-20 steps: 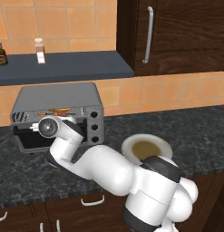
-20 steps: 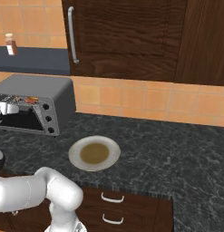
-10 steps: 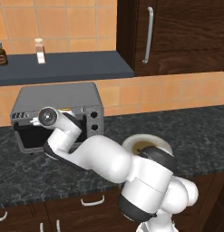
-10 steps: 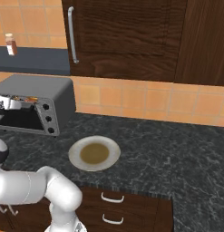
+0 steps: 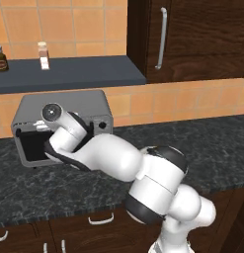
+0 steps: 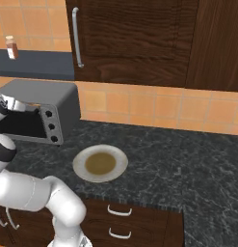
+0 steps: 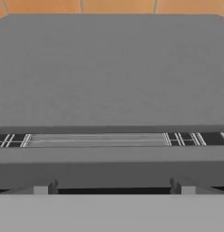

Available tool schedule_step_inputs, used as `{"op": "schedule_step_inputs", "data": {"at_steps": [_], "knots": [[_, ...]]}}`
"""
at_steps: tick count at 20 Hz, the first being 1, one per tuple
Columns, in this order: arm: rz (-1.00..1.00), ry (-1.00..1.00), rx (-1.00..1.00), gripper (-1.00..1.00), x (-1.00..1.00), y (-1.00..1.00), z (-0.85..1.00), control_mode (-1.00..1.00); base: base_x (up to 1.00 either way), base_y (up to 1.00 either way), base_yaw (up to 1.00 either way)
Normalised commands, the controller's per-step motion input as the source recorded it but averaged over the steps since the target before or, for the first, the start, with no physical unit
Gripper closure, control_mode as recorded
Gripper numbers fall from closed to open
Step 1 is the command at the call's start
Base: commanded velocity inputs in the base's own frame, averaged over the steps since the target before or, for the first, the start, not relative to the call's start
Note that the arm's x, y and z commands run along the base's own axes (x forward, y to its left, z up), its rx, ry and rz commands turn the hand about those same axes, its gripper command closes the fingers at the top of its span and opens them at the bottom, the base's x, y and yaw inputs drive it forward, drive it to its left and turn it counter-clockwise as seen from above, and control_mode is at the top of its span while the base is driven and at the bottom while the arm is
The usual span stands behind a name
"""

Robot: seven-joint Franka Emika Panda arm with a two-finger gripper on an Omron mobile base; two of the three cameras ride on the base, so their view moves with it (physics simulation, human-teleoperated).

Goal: Pick up the kebab skewer and baguette bread, and place them inside the toaster oven. Close the toaster oven door and start by setting the timer.

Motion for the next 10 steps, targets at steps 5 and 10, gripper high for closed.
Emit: {"op": "schedule_step_inputs", "data": {"at_steps": [5, 10], "knots": [[0.0, -0.11, 0.0, -1.0, 0.27, 0.0, -0.36, -1.0, 0.0, 0.0, 0.0], [0.0, -0.13, 0.0, -1.0, 0.21, 0.0, -0.34, -1.0, 0.0, 0.0, 0.0]]}}
